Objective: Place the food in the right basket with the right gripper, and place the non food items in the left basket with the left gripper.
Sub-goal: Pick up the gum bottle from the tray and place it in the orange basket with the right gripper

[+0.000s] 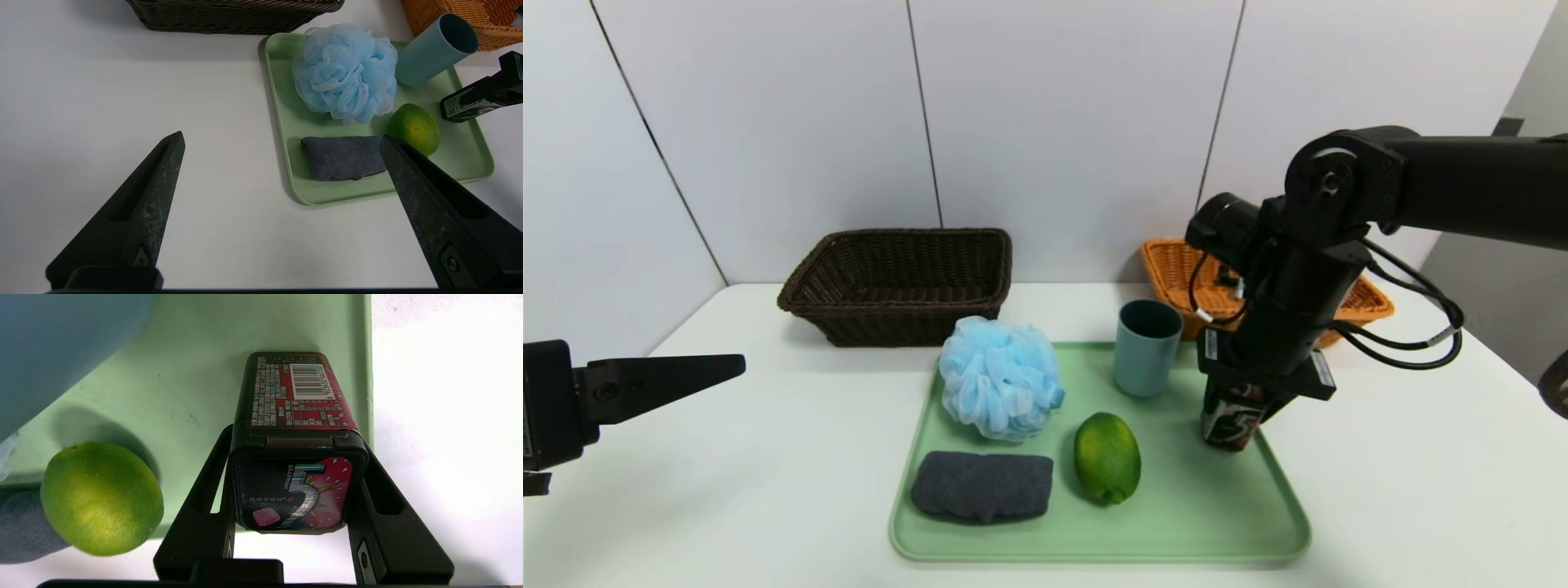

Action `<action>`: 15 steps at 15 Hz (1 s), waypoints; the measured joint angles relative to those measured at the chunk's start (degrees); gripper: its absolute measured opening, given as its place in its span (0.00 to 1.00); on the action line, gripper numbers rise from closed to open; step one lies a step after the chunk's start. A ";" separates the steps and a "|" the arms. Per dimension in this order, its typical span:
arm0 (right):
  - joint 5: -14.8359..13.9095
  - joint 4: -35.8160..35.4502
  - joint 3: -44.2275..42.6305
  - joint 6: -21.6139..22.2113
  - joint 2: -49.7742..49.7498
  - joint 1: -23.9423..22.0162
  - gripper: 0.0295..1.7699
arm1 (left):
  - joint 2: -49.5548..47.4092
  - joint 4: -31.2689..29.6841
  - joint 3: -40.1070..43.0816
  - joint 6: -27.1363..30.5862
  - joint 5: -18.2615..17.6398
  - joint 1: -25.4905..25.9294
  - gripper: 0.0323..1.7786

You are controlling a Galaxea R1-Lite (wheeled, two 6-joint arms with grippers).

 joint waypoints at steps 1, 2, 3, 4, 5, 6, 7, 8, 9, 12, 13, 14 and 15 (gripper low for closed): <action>0.02 0.07 0.05 -0.02 -1.10 -0.02 0.41 | 0.00 0.00 -0.11 -0.02 0.00 0.00 0.95; 0.02 0.16 0.06 -0.02 -2.60 -0.05 0.41 | -0.02 0.00 -0.16 0.00 0.00 0.00 0.95; 0.00 0.30 0.06 -0.05 -4.33 -0.05 0.41 | 0.00 0.00 -0.16 0.00 -0.01 0.00 0.95; -0.07 0.49 0.06 -0.18 -6.28 -0.05 0.41 | 0.09 -0.02 -0.16 0.00 -0.06 0.00 0.95; -0.41 0.57 0.05 -0.33 -8.59 -0.05 0.41 | 0.20 0.00 -0.18 0.02 -0.15 -0.01 0.95; -0.76 0.57 -0.24 -0.44 -11.06 -0.05 0.41 | 0.39 -0.02 -0.29 0.05 -0.30 -0.06 0.95; -1.33 0.44 -0.52 -0.63 -13.25 -0.05 0.41 | 0.67 -0.18 -0.52 0.06 -0.50 -0.06 0.95; -2.90 0.00 -0.78 -1.23 -15.69 -0.11 0.41 | 0.96 -0.16 -0.96 0.02 -1.08 -0.11 0.95; -5.06 -1.07 -0.99 -1.95 -17.40 -0.44 0.41 | 1.22 -0.13 -1.37 -0.02 -1.88 -0.12 0.95; -7.64 -12.80 -1.16 -4.83 -20.54 -3.58 0.41 | 2.51 -0.18 -2.50 -0.09 -2.77 -0.34 0.95; -7.67 -17.29 -1.21 -6.08 -20.33 -5.49 0.41 | 2.93 -0.16 -2.94 -0.20 -2.73 -0.63 0.95; -7.67 -21.31 -1.21 -7.00 -19.27 -7.57 0.41 | 3.32 -0.13 -3.49 -0.24 -2.71 -1.07 0.95; -7.59 -24.20 -1.21 -7.44 -17.75 -9.34 0.41 | 3.72 -0.11 -3.88 -0.27 -2.73 -1.27 0.95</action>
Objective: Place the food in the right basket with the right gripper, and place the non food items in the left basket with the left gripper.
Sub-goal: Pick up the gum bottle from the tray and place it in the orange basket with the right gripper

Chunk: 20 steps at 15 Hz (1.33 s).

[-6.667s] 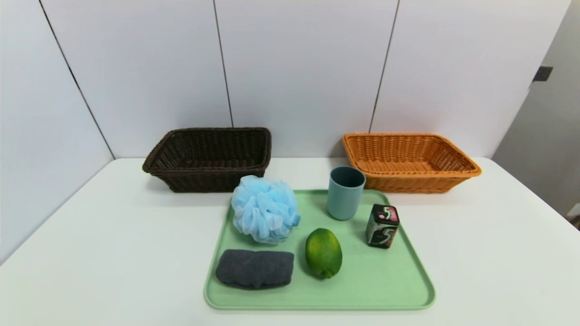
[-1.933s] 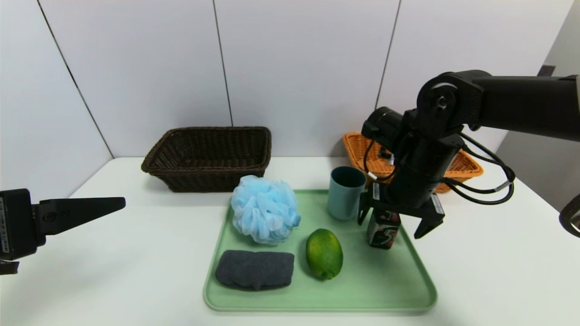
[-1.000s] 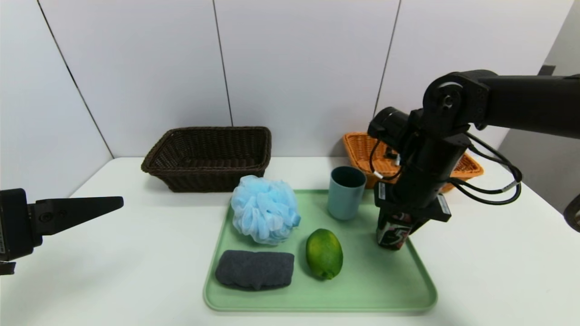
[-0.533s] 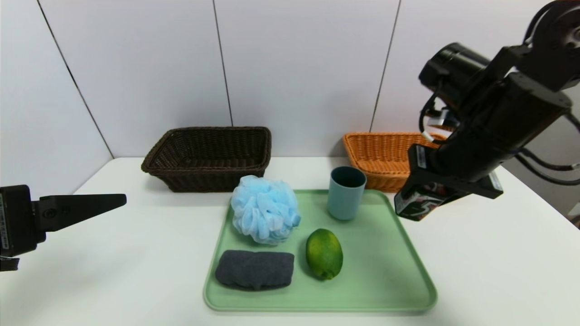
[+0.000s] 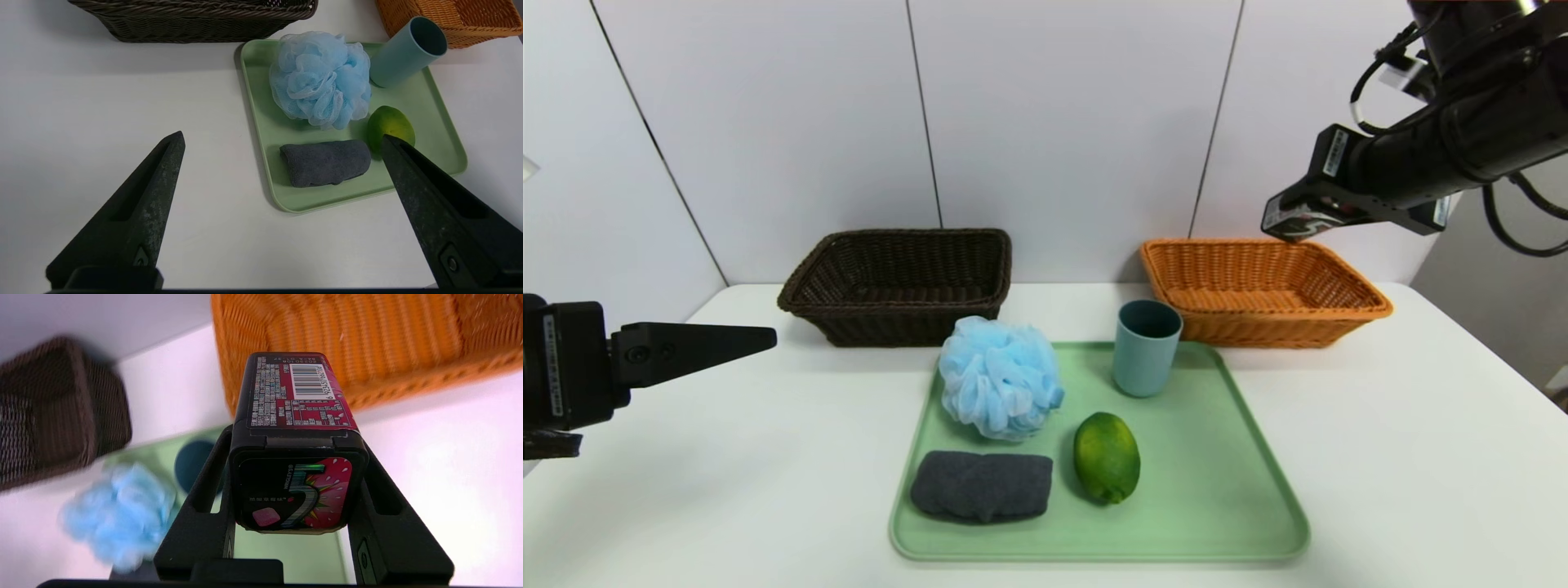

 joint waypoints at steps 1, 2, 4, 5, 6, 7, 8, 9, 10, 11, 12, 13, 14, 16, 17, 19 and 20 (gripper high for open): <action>0.26 -3.23 0.02 -0.20 2.32 -2.04 0.41 | 0.34 0.00 -0.11 0.00 0.05 -0.11 0.95; 1.05 -6.42 0.02 -0.20 4.72 -3.83 0.41 | 0.63 0.06 -0.09 -0.06 0.05 -0.15 0.95; 3.80 -12.85 0.05 -0.15 9.59 -6.78 0.41 | 0.98 0.06 -0.11 -0.09 0.10 -0.20 0.95; 4.52 -15.17 0.05 -0.11 11.82 -7.64 0.41 | 1.24 0.00 -0.24 -0.09 0.13 -0.20 0.95; 4.74 -16.21 0.05 -0.13 13.68 -8.00 0.41 | 1.50 0.01 -0.28 -0.15 0.13 -0.22 0.95; 4.83 -16.74 0.05 -0.13 15.35 -8.19 0.41 | 1.79 0.01 -0.30 -0.15 0.11 -0.22 0.95; 4.83 -16.80 0.05 -0.04 16.98 -8.28 0.41 | 2.01 -0.02 -0.30 -0.17 0.13 -0.22 0.95; 4.80 -16.74 0.05 0.13 18.42 -8.39 0.41 | 2.18 -0.21 -0.28 -0.17 0.16 -0.22 0.95; 4.80 -16.76 0.05 0.50 19.49 -8.50 0.41 | 2.40 -0.41 -0.26 -0.17 0.18 -0.22 0.95; 4.83 -16.69 0.05 0.85 20.50 -8.61 0.41 | 2.66 -0.52 -0.26 -0.17 0.18 -0.22 0.95; 4.89 -16.68 0.05 0.94 21.25 -8.72 0.41 | 2.96 -0.60 -0.33 -0.20 0.22 -0.22 0.95; 4.89 -16.57 0.05 0.99 21.77 -8.79 0.41 | 3.23 -0.63 -0.45 -0.26 0.22 -0.22 0.95; 4.96 -16.43 0.05 1.01 22.14 -8.83 0.41 | 3.40 -0.62 -0.48 -0.26 0.16 -0.22 0.95; 4.96 -15.99 0.05 0.82 22.58 -8.91 0.41 | 3.78 -0.62 -0.48 -0.30 0.11 -0.22 0.95; 4.94 -15.99 0.02 0.74 22.71 -8.91 0.41 | 3.89 -0.62 -0.44 -0.43 0.10 -0.22 0.95; 4.94 -15.93 0.02 0.60 22.97 -8.90 0.41 | 4.06 -0.74 -0.45 -1.11 0.05 -0.22 0.95; 4.91 -16.02 0.02 0.55 23.15 -8.90 0.41 | 4.23 -1.51 -0.48 -1.68 0.07 -0.22 0.95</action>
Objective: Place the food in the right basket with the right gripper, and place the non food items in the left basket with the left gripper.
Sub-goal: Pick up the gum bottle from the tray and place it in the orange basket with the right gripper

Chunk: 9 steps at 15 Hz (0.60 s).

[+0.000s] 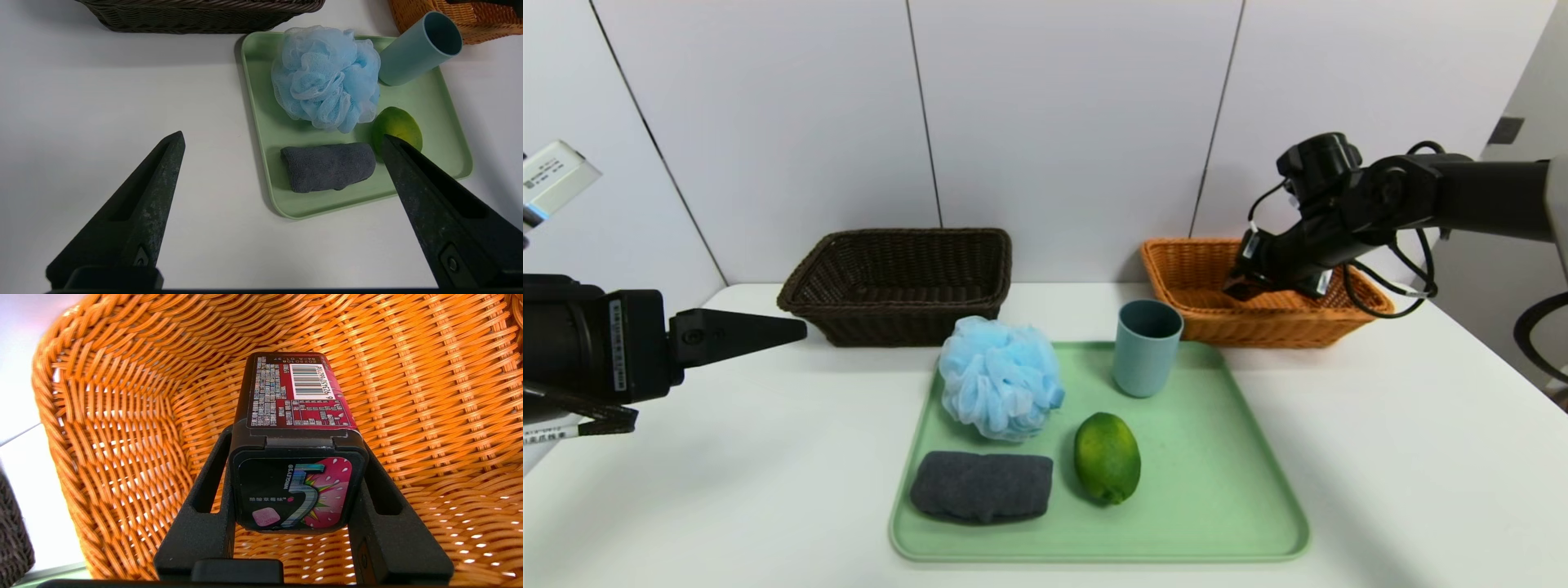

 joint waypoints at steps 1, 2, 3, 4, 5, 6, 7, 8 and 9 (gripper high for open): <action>0.00 -0.09 0.00 0.06 0.11 -0.01 0.41 | 0.11 -0.74 0.00 -0.69 0.04 0.00 0.95; 0.00 -0.15 0.00 0.17 0.20 -0.01 0.41 | 0.21 -1.76 0.02 -1.41 0.00 0.00 0.95; 0.07 -0.09 0.00 0.20 0.28 0.00 0.41 | 0.24 -3.08 0.20 -1.83 0.00 0.00 0.95; 0.05 0.00 0.00 0.24 0.41 0.00 0.41 | 0.29 -3.72 0.37 -1.90 -0.05 0.00 0.95; 0.00 0.13 0.00 0.28 0.55 -0.01 0.41 | 0.32 -3.80 0.39 -1.85 -0.02 0.00 0.95; -0.02 0.20 0.00 0.28 0.63 -0.01 0.41 | 0.33 -3.78 0.45 -1.83 -0.05 0.00 0.95; 0.00 0.40 0.00 0.30 0.66 0.00 0.41 | 0.33 -3.67 0.48 -1.83 -0.02 0.02 0.95; -0.15 0.66 0.00 0.24 0.67 0.02 0.48 | 0.35 -3.67 0.48 -1.83 -0.05 0.05 0.95; -0.26 0.68 0.00 0.17 0.72 0.02 0.54 | 0.43 -3.63 0.50 -1.83 -0.05 0.07 0.95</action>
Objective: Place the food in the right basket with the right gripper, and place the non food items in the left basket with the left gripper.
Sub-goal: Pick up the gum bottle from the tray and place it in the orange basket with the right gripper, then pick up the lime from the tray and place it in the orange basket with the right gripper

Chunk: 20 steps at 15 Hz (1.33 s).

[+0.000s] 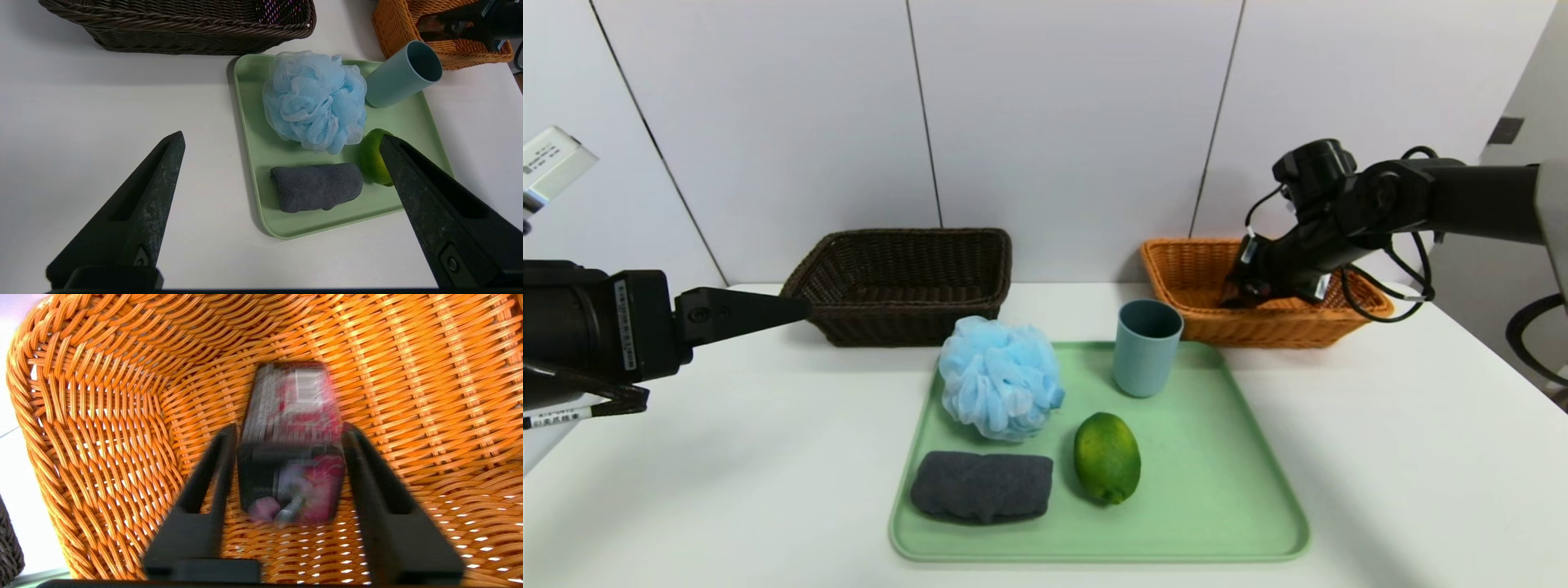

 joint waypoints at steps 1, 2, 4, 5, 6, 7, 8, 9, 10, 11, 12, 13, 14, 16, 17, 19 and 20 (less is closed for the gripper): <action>-0.11 0.00 0.00 -0.01 0.00 0.02 0.59 | 0.01 0.05 0.00 0.13 0.09 0.00 0.95; -0.27 -0.02 0.00 -0.26 0.00 0.02 0.63 | 0.15 -0.15 0.00 0.50 0.60 0.02 0.95; -0.63 -0.24 0.00 -0.63 -0.02 0.00 0.71 | 0.41 -1.24 -0.05 2.10 1.95 0.02 0.95; -0.68 -0.24 0.00 -0.65 -0.17 0.00 0.74 | 0.41 -1.49 0.11 3.04 2.17 0.02 0.95; -0.55 -0.24 -0.02 -0.72 -0.59 -0.02 0.77 | 0.45 -1.74 0.20 3.39 2.17 0.02 0.95; -0.40 -0.24 -0.06 -0.95 -1.24 -0.02 0.79 | 0.50 -2.29 0.17 3.50 2.04 0.02 0.95; -0.33 -0.22 -0.09 -1.27 -2.12 -0.02 0.81 | 0.54 -3.01 -0.05 3.50 1.49 0.02 0.95; -0.30 0.04 -0.09 -1.39 -3.30 -0.02 0.83 | 0.61 -3.23 -0.35 3.43 0.91 -0.02 0.95; -0.30 0.37 -0.09 -1.44 -4.63 0.05 0.85 | 0.74 -3.10 -0.88 3.30 0.33 -0.05 0.95; -0.24 1.08 -0.09 -1.49 -6.23 0.24 0.86 | 0.95 -2.62 -1.49 3.19 0.20 -0.09 0.95; -0.11 2.23 -0.06 -1.46 -8.29 0.41 0.87 | 1.41 -1.96 -2.56 3.04 0.27 -0.35 0.95; 0.04 3.56 -0.06 -1.49 -10.47 0.68 0.88 | 2.07 -0.96 -4.06 2.71 0.55 -0.88 0.95; 0.17 5.07 -0.02 -1.46 -12.84 1.05 0.89 | 2.95 0.24 -6.25 2.16 1.01 -1.60 0.95; 1.33 8.74 0.00 -1.44 -17.97 2.08 0.91 | 5.94 3.47 -12.37 0.78 3.63 -4.35 0.95; 2.69 11.00 0.00 -1.46 -20.43 2.58 0.92 | 7.97 4.96 -15.58 -0.16 5.69 -6.17 0.95; 7.52 16.43 0.00 -1.46 -25.16 3.77 0.93 | 12.61 8.42 -21.70 -1.84 10.41 -9.84 0.95; 9.84 19.57 0.00 -1.46 -27.04 4.79 0.93 | 14.40 10.69 -23.49 -2.61 11.86 -11.37 0.95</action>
